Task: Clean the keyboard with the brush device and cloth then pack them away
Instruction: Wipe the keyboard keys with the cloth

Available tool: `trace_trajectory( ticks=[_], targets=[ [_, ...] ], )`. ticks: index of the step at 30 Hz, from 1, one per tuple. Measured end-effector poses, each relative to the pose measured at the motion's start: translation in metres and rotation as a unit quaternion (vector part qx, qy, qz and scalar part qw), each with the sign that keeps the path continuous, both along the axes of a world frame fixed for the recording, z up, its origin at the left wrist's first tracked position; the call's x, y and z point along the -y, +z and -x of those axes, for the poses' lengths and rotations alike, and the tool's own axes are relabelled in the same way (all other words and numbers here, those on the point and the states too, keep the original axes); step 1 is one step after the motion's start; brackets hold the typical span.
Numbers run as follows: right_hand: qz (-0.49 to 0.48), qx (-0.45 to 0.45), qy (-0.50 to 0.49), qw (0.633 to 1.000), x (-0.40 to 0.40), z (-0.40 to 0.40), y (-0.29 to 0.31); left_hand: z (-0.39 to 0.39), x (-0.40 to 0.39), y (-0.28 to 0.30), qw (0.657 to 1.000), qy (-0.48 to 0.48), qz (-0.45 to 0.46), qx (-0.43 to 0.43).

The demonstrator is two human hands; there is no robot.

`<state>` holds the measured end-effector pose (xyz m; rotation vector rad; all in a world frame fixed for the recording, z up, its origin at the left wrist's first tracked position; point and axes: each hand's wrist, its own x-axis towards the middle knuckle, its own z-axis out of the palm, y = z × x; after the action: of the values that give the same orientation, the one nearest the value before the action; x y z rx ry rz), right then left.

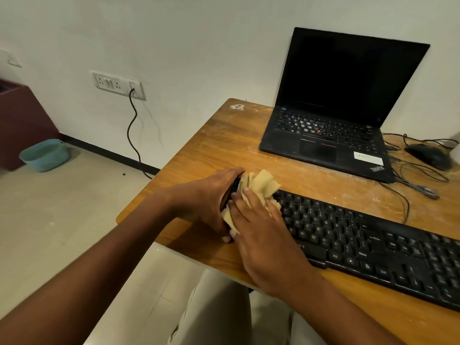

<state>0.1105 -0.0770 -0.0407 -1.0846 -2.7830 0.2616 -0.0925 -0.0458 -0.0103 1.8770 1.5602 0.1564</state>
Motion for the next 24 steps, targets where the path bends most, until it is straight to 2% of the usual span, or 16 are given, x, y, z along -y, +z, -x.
trace_trajectory(
  ticks=[3,5,8,12,15,19,21,24],
  targets=[
    [-0.018,0.04,0.01,0.999,-0.003,-0.035,-0.004,0.001,-0.001,-0.001,1.0,0.002,-0.002,0.001],
    [-0.004,0.05,-0.018,0.999,-0.012,-0.046,0.0,0.002,0.0,-0.002,1.0,0.007,-0.005,0.003],
    [0.004,0.014,-0.053,0.998,-0.018,-0.024,0.008,0.001,0.001,-0.001,1.0,0.011,-0.005,0.004],
    [0.022,-0.006,-0.002,1.0,0.0,0.006,0.002,-0.001,0.0,-0.001,1.0,0.002,-0.008,0.0],
    [0.0,0.018,0.023,1.0,0.005,-0.019,-0.003,-0.001,0.0,-0.001,1.0,0.002,-0.006,-0.001],
    [0.023,0.061,-0.053,0.996,-0.008,-0.052,0.011,-0.002,0.001,0.001,1.0,0.007,-0.003,0.004],
    [0.037,0.042,-0.097,0.994,-0.023,-0.05,0.018,-0.003,0.002,0.003,1.0,0.014,0.002,0.004],
    [0.043,-0.025,-0.084,0.995,-0.028,-0.022,0.019,-0.004,0.002,0.004,1.0,0.016,0.002,0.003]
  ],
)
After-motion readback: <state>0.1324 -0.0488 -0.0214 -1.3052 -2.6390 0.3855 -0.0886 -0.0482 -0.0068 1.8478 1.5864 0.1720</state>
